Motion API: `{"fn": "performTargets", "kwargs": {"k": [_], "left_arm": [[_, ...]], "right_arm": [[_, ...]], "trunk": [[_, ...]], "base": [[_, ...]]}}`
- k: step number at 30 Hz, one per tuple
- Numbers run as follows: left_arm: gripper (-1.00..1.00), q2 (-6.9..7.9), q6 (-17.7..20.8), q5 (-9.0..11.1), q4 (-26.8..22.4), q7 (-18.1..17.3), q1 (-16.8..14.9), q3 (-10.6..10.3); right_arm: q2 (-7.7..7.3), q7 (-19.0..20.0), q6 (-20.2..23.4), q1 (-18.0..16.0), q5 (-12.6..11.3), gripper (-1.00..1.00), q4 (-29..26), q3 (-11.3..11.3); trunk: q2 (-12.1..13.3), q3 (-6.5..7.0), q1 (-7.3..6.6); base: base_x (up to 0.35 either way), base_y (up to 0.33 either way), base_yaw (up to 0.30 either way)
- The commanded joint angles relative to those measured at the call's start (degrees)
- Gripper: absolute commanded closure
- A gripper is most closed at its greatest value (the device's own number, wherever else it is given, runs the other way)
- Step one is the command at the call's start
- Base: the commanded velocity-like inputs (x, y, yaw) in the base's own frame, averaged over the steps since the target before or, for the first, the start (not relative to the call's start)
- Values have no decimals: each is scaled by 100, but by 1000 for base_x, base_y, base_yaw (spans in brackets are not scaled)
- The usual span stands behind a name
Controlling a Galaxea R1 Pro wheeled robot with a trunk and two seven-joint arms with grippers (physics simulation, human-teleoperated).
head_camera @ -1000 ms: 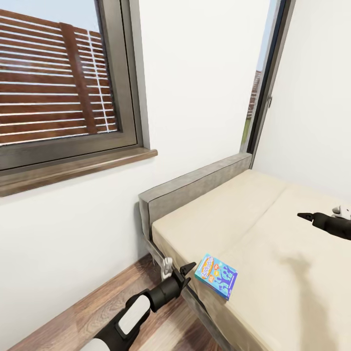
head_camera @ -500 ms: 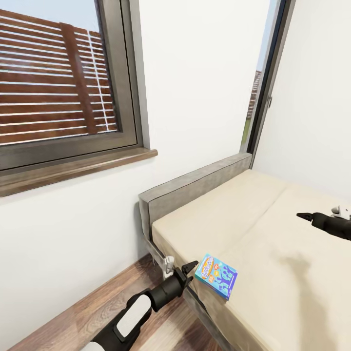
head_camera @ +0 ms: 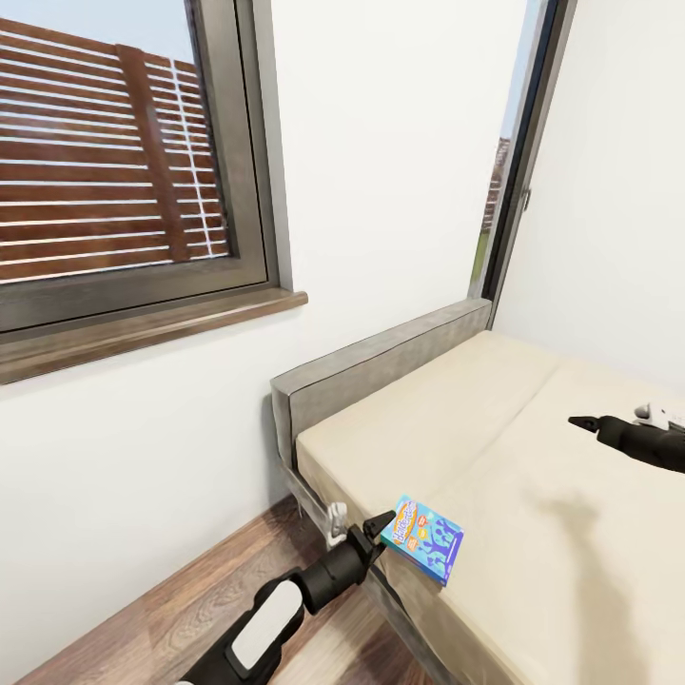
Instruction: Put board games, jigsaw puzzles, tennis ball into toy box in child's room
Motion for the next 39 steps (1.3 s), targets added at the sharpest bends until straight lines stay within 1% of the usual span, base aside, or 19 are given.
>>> {"fn": "performTargets", "kwargs": {"k": [1,18,37,38,39], "left_arm": [[-100,-90,66,55,2,4,5,-21],[-100,-53,63,58,-23,10,79,-1],[-100,-46,66,53,-24,10,89,12],[100,-47,65,52,-24,11,89,12],[100,-48,64,52,-26,10,89,12]], "right_arm": [[4,6,31,-4,-9,-100,-4,-8],[21,2,31,-4,-8,-100,-7,-11],[21,-9,31,-4,-8,-100,-8,-12],[21,-8,31,-4,-8,-100,-8,-12],[21,-9,31,-4,-8,-100,-8,-12]], "trunk": [[-2,-5,-1],[-2,-5,-1],[-2,-5,-1],[-2,-5,-1],[-2,-5,-1]], "base": [[0,0,0],[0,0,0],[0,0,0],[0,0,0],[0,0,0]]}}
